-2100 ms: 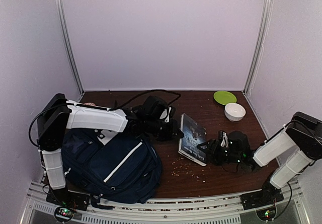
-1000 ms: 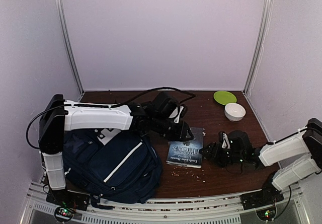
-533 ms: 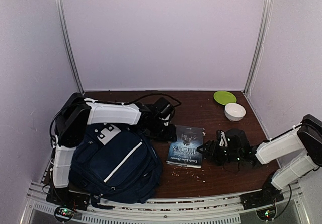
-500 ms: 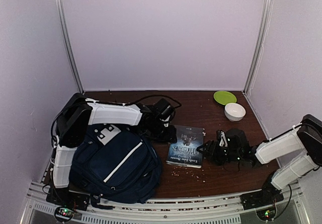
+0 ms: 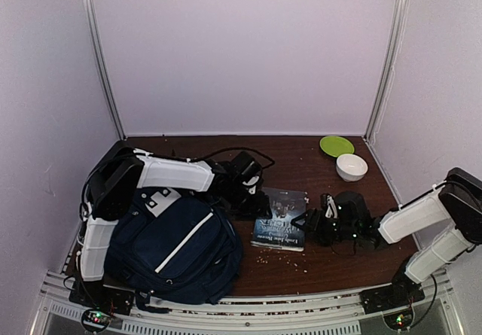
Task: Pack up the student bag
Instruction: Pick up the book from the center of the board.
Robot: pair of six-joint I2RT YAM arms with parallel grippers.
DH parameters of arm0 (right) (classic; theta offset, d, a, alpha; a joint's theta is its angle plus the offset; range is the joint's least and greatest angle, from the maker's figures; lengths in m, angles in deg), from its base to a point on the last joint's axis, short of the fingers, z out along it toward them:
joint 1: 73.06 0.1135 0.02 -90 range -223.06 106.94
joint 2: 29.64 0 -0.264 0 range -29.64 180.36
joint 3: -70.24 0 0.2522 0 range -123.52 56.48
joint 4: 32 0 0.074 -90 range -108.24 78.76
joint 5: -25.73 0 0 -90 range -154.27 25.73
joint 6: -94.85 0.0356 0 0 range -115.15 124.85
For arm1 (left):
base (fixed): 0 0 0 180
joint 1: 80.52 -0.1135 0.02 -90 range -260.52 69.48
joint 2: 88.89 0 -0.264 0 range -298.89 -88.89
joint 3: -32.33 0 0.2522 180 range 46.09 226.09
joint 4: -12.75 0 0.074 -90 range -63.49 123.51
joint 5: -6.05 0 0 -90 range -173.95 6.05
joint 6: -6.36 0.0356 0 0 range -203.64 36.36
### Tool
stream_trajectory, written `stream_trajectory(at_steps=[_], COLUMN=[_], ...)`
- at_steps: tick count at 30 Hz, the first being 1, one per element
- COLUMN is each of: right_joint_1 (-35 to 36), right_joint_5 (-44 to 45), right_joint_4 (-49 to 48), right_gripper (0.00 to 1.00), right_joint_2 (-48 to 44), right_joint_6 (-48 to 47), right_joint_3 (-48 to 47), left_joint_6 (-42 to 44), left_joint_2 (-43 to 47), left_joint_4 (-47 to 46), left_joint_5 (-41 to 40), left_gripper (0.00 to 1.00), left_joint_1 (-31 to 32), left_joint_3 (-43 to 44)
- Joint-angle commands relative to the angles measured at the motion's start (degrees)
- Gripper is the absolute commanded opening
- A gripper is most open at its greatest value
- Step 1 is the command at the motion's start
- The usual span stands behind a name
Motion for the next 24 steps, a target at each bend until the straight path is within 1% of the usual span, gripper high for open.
stream_trajectory(at_steps=[1,2,7,9,10,12,13,15,17,20,24], right_joint_1=[0.3,0.3,0.3,0.3,0.3,0.3,0.3,0.2,0.2,0.1,0.1], right_joint_5=[-2.7,-3.2,-6.0,-6.8,-7.2,-7.9,-7.8,-7.4,-7.1,-6.8,-6.1], right_joint_4=[1.1,0.0,-6.7,-9.4,-11.0,-14.9,-16.0,-16.6,-13.6,-12.9,-15.4], right_gripper=[0.7,0.7,0.7,0.7,0.69,0.66,0.64,0.63,0.61,0.58,0.58], right_joint_2=[3.0,3.5,5.2,5.4,5.2,4.5,3.8,1.8,-0.3,-2.5,-3.7], right_joint_6=[2.1,2.7,5.4,6.3,6.8,8.1,8.5,8.5,6.6,5.7,6.8], right_joint_3=[0.8,1.2,2.6,3.0,3.3,4.1,4.4,4.4,3.6,3.6,4.0], left_joint_6=[-4.3,-5.1,-9.3,-9.9,-10.0,-10.3,-10.7,-11.0,-11.6,-11.9,-12.0], left_joint_2=[-2.2,-1.9,-1.1,-0.7,-0.5,-0.2,0.0,0.3,0.9,1.2,1.3], left_joint_4=[-12.2,-14.9,-24.6,-26.3,-26.6,-27.5,-28.6,-29.1,-31.1,-31.9,-33.2], left_joint_5=[11.5,12.7,16.5,16.7,16.7,16.8,17.1,17.0,17.0,17.6,19.0], left_gripper=[0.88,0.83,0.51,0.38,0.29,0.19,0.16,0.13,0.12,0.09,0.06], left_joint_1=[1.3,1.5,1.8,2.1,2.2,2.3,2.4,2.5,2.5,2.7,3.5], left_joint_3=[-4.9,-5.8,-8.8,-9.3,-9.4,-9.9,-10.5,-11.1,-12.4,-12.9,-13.2])
